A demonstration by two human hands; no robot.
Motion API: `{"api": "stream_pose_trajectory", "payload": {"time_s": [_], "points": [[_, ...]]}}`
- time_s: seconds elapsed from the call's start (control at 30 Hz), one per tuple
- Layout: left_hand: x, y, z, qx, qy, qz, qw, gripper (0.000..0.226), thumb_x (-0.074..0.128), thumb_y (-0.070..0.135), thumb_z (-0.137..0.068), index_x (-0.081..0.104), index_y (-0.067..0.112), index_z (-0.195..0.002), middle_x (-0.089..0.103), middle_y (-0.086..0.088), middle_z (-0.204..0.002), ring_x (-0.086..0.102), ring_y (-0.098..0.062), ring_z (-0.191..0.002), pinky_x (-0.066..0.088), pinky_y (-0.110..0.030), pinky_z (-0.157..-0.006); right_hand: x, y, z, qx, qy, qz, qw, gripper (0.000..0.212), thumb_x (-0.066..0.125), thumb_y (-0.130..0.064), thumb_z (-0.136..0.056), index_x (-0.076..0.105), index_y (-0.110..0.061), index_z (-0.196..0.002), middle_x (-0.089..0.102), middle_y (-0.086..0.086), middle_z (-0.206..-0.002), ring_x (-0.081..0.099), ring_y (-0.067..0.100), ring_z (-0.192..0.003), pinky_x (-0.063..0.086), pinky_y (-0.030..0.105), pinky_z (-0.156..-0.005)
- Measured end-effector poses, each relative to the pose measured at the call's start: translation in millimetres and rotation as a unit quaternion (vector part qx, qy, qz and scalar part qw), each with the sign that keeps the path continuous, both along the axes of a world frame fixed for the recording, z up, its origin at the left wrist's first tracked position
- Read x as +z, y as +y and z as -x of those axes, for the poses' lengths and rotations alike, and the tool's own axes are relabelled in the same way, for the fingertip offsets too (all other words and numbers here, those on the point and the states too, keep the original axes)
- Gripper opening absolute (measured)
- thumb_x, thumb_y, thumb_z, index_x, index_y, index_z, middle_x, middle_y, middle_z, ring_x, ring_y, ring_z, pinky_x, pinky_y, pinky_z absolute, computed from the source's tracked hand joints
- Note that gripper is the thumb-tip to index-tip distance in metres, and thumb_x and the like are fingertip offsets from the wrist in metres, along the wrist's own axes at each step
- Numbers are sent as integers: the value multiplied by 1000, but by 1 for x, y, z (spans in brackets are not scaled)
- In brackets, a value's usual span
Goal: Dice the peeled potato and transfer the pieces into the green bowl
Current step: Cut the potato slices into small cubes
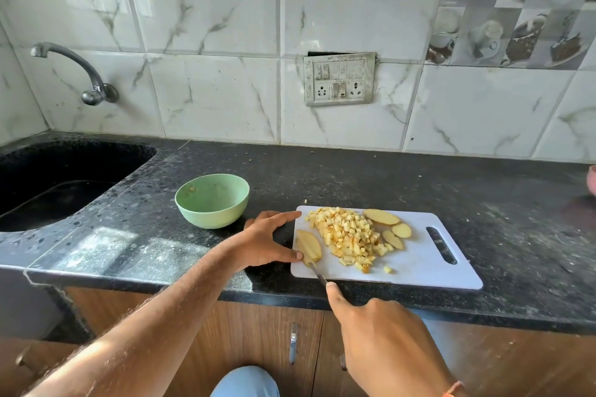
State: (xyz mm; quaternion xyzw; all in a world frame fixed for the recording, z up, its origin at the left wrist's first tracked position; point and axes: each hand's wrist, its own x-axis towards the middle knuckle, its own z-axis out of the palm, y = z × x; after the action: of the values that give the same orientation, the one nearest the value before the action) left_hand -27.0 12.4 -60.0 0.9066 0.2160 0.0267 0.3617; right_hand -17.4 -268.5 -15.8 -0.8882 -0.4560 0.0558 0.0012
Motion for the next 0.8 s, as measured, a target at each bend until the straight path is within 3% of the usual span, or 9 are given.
{"api": "stream_pose_trajectory", "payload": {"time_s": [0.13,0.3,0.47,0.57,0.6,0.63,0.67,0.7,0.8], "points": [[-10,0,5,-66,-29,-64,995,71,74,48,-94,35,66,-150,24,23,-160,13,-14,-150,20,-48,-128,8,-16,-12,23,-37,-50,998,67,34,-22,-105,4,-39,-162,45,-5,-65,42,14,-54,29,28,-47],[-21,-5,13,-109,-89,-153,978,58,64,53,-98,37,66,-149,28,38,-154,18,-5,-149,23,-54,-124,6,-11,-48,36,-24,-169,985,54,36,-32,-109,23,-44,-160,39,-8,-53,39,14,-46,29,25,-43],[-18,-5,3,-138,-99,-170,971,67,67,74,-85,46,59,-147,37,36,-149,26,-3,-144,26,-50,-122,-38,10,-93,24,169,-350,921,46,51,-26,-109,47,-52,-146,42,-16,-51,40,8,-50,33,23,-51],[-22,-2,-5,-136,-123,-173,968,65,68,78,-80,54,57,-140,44,34,-141,35,-4,-137,34,-49,-119,-53,14,-100,5,219,-384,897,44,51,-36,-108,46,-65,-141,78,-1,-101,72,19,-86,56,36,-79],[-24,-1,-7,-132,-134,-174,967,64,68,79,-79,57,56,-138,46,34,-138,37,-4,-135,37,-48,-117,-55,15,-103,2,226,-394,891,44,51,-36,-108,47,-65,-140,78,-5,-99,67,8,-82,53,29,-77],[-26,0,-7,-125,-146,-177,965,63,69,80,-78,60,54,-135,49,34,-135,39,-5,-132,40,-47,-114,-56,16,-105,5,228,-400,888,44,51,-33,-108,49,-63,-140,76,-17,-90,37,3,-69,49,21,-74],[-28,0,-8,-116,-157,-182,964,62,69,80,-78,63,52,-132,51,33,-131,42,-5,-128,43,-46,-112,-56,17,-106,4,230,-401,886,44,52,-29,-108,52,-59,-140,71,-30,-85,58,-7,-105,45,14,-75],[-30,0,-9,-108,-167,-186,962,61,70,81,-77,65,49,-129,53,32,-127,44,-5,-124,45,-44,-109,-56,17,-106,4,237,-402,884,43,52,-26,-108,53,-54,-141,66,-38,-84,63,-12,-81,42,9,-78],[-33,-2,-8,-77,-199,-202,956,59,74,81,-74,71,43,-119,59,27,-111,47,-4,-110,51,-33,-95,-57,18,-105,0,242,-402,883,43,53,-25,-108,53,-51,-142,65,-42,-95,60,-15,-92,42,5,-83]]}}
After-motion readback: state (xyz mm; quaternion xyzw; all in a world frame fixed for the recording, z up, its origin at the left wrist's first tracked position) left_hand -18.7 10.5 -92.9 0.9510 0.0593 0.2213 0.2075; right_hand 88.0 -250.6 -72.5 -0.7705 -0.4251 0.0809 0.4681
